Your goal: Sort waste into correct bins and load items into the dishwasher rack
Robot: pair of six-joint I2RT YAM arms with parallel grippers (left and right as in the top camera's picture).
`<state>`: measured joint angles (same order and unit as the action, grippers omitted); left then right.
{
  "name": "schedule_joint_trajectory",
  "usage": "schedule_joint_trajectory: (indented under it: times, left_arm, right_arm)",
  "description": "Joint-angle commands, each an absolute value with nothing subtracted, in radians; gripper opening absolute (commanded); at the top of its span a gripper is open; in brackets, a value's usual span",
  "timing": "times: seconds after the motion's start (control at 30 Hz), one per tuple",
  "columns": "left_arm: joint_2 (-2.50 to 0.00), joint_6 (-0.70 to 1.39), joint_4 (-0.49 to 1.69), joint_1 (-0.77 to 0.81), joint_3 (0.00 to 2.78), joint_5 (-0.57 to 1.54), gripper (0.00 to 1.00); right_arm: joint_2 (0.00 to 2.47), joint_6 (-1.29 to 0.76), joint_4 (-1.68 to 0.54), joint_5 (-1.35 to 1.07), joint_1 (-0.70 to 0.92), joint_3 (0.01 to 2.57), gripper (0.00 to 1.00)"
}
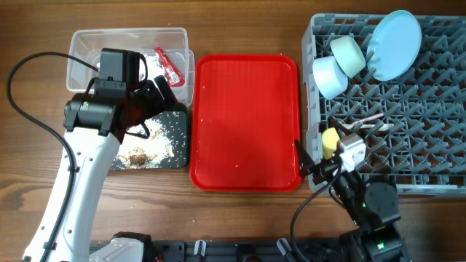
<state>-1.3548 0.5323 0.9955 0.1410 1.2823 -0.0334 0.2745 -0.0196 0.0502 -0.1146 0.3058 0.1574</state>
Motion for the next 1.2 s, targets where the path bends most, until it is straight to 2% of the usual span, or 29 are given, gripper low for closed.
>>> schedule_joint_trajectory:
  times: [0.0, 0.6, 1.17]
  left_arm:
    - [-1.337, 0.531, 0.996, 0.133, 1.296, -0.051, 1.00]
    - [-1.337, 0.532, 0.996, 0.133, 1.296, -0.051, 1.00]
    - [-1.337, 0.532, 0.997, 0.133, 1.296, -0.051, 1.00]
  right_arm:
    - [0.187, -0.002, 0.034, -0.154, 0.300, 0.104, 1.00]
    - [0.005, 0.001, -0.022, -0.134, 0.300, 0.020, 1.00]
    - [0.002, 0.000, 0.007, -0.072, 0.299, 0.005, 1.00]
